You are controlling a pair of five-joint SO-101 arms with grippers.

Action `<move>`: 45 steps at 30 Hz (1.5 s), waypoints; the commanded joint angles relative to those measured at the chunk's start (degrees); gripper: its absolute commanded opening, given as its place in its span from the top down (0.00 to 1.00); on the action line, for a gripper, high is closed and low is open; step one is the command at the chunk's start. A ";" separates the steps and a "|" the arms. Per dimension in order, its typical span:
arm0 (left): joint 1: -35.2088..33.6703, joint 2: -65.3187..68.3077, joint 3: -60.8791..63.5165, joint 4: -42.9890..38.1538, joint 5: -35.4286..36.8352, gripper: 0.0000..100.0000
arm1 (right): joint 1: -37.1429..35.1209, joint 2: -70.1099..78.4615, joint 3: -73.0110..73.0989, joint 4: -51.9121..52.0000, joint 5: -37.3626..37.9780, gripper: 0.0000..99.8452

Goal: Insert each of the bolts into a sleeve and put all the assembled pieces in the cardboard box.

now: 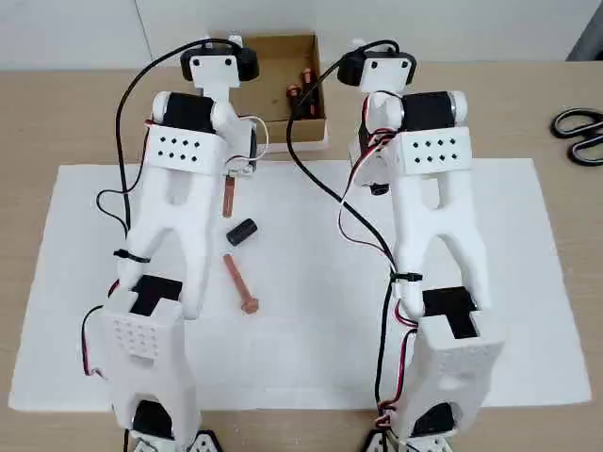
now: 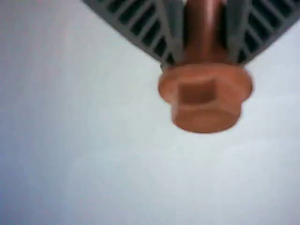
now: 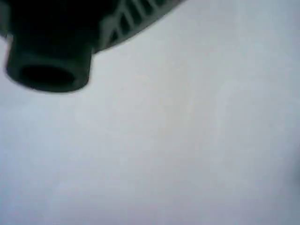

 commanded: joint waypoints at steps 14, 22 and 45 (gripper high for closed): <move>0.00 -24.26 -2.59 0.88 -6.07 0.99 | -6.02 -37.76 10.20 -1.45 -0.35 0.99; 3.25 -27.08 -1.63 0.97 -6.07 0.99 | -6.29 -69.49 37.10 -13.32 0.35 0.99; 9.14 -35.08 -3.82 -0.62 4.40 1.00 | -6.55 -114.33 113.58 -56.04 6.42 1.00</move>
